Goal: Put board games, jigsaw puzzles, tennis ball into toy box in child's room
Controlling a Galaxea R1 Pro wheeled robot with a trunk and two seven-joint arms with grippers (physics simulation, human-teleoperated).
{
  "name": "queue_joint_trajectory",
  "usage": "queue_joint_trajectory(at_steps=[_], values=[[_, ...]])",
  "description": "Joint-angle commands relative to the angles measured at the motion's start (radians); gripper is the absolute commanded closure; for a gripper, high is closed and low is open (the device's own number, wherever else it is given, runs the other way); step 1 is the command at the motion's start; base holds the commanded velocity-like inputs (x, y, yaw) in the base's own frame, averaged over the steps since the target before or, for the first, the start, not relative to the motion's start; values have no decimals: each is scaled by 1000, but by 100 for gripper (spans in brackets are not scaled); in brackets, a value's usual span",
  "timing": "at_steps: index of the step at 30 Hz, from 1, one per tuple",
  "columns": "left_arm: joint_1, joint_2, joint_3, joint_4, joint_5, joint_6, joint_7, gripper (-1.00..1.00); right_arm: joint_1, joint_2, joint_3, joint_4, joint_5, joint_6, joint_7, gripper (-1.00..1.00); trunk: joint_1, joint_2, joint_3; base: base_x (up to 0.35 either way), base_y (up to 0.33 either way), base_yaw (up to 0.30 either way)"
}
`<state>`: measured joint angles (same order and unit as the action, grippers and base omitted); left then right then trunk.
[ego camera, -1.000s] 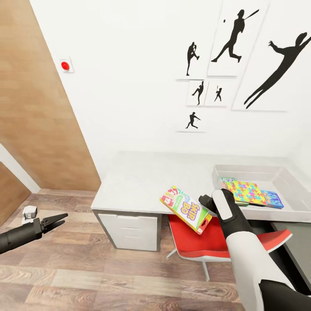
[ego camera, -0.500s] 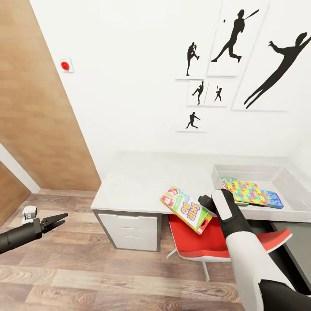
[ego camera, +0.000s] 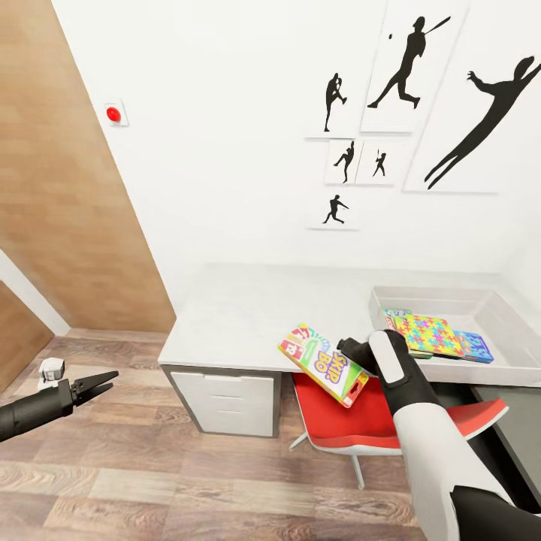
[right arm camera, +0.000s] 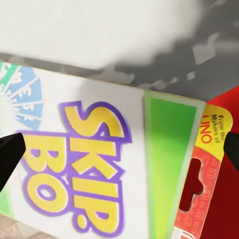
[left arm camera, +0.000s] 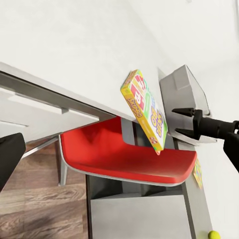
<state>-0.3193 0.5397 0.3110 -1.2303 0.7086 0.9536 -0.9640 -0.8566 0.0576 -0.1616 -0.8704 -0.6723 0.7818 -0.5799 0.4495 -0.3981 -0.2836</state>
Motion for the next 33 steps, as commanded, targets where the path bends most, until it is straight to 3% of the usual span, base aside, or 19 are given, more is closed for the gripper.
queue_joint_trajectory(at_steps=[1,18,33], values=[[-1,0,0,0,0,4,-3,-100,-1,1,-2,-1,-10,1,-8,-100,1,-2,-2,0,0,0],[-1,0,0,0,0,4,-2,-100,-1,1,-3,2,-11,3,2,-100,1,-2,-1,0,0,-6],[-1,0,0,0,0,4,-2,-100,-1,1,-3,2,-12,4,3,-100,1,-2,3,0,0,-165]])
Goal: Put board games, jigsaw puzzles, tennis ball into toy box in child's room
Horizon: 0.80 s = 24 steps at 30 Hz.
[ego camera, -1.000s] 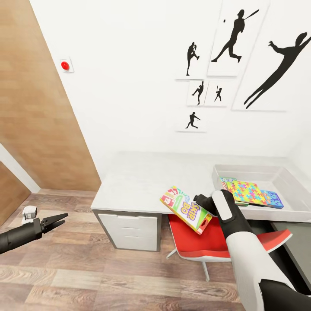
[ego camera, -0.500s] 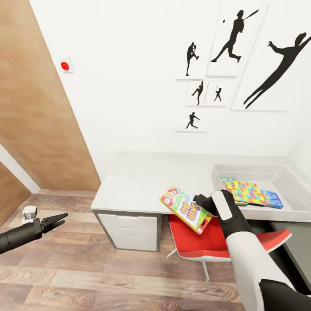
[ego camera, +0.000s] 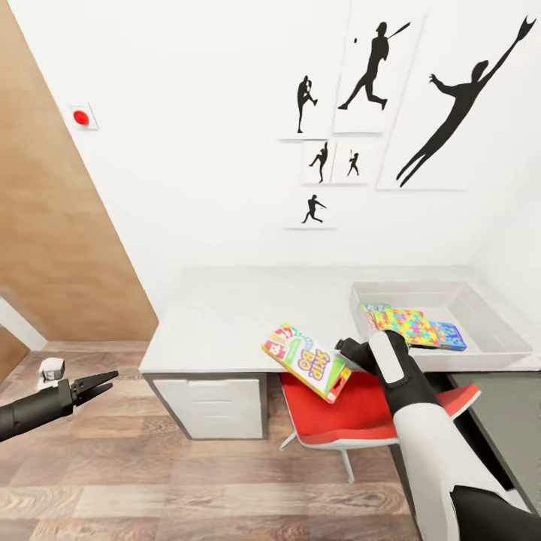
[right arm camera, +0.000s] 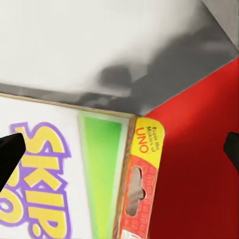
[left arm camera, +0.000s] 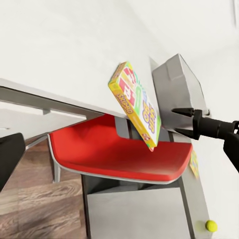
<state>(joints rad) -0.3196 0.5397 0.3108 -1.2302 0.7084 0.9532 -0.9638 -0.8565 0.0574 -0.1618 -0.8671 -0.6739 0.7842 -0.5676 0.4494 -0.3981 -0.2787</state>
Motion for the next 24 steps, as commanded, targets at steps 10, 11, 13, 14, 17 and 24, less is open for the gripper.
queue_joint_trajectory(at_steps=[10,11,13,14,17,24], values=[[-1,0,1,0,0,4,-3,-100,-1,1,-1,-1,-10,2,-9,-100,1,-2,-4,0,0,-58],[-1,0,1,0,0,4,-3,-100,-1,1,0,-1,-10,2,-9,-100,1,-2,-4,0,0,-6],[-1,0,1,0,1,4,-3,-100,-1,2,0,-1,-10,3,-9,-100,1,-2,-4,0,0,-3],[-1,0,1,0,1,5,-3,-100,-1,2,1,-1,-10,3,-9,-100,1,-2,-4,0,18,-2],[-1,0,1,0,2,5,-4,-100,-1,2,2,-1,-10,2,-9,-100,1,-2,-7,0,94,-1],[-1,0,1,0,2,4,-3,-100,-1,2,2,-1,-10,1,-8,-100,1,-2,-12,0,58,0]])
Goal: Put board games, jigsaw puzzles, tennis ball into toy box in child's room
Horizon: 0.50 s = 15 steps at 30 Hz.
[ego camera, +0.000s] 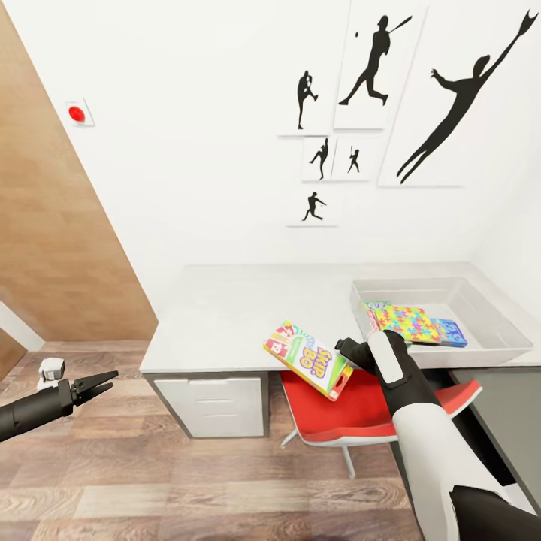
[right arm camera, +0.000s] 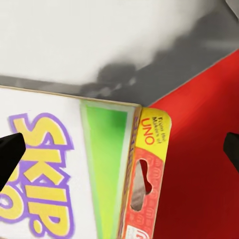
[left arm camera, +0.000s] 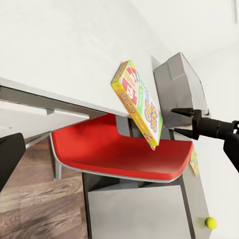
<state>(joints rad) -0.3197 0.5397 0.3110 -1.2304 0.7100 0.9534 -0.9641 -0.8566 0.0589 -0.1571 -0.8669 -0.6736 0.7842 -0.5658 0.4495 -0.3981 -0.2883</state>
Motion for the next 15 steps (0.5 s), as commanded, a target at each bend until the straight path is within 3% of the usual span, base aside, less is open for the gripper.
queue_joint_trajectory(at_steps=[1,15], values=[[-1,0,0,0,0,4,-3,-100,-1,1,-2,-1,-11,1,-10,-100,1,-2,-3,0,10,0],[-1,0,0,0,0,4,-2,-100,-1,1,-2,-1,-11,3,-9,-100,1,-2,-8,17,45,0]])
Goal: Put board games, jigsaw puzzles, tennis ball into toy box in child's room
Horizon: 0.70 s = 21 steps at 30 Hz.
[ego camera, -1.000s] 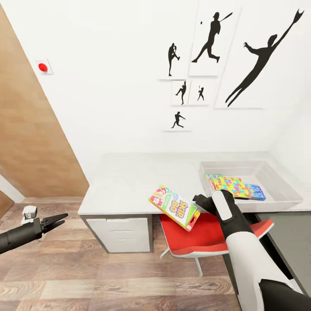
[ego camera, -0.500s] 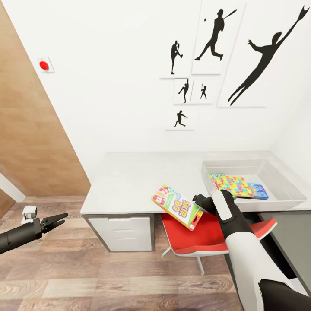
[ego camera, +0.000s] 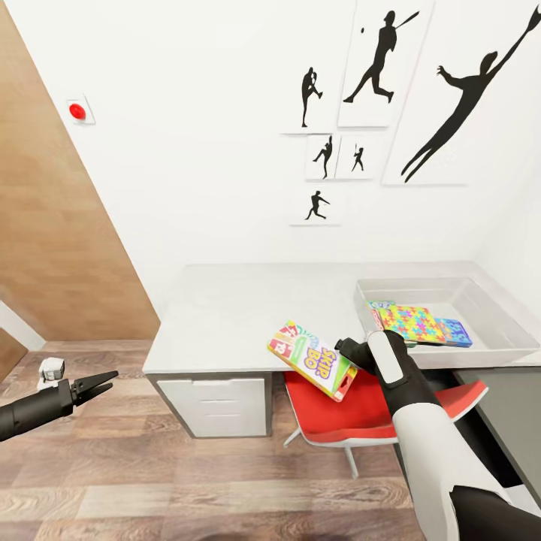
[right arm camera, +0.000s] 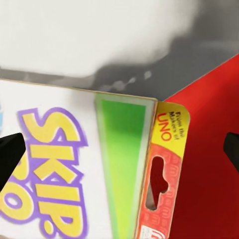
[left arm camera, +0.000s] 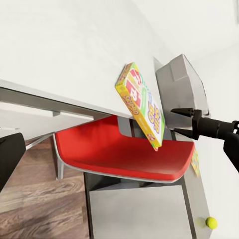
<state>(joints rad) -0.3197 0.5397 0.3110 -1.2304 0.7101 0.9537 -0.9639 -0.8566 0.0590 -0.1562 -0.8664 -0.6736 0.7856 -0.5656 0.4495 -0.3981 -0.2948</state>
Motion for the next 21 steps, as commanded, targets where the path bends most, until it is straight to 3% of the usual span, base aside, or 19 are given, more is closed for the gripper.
queue_joint_trajectory(at_steps=[1,21], values=[[-1,0,0,0,0,4,-3,-100,-1,1,-2,-1,-11,1,-10,-100,1,-2,-2,2,43,0],[0,0,0,0,0,5,-3,-100,-1,2,-2,12,-11,0,-8,-100,1,-2,-20,0,50,0]])
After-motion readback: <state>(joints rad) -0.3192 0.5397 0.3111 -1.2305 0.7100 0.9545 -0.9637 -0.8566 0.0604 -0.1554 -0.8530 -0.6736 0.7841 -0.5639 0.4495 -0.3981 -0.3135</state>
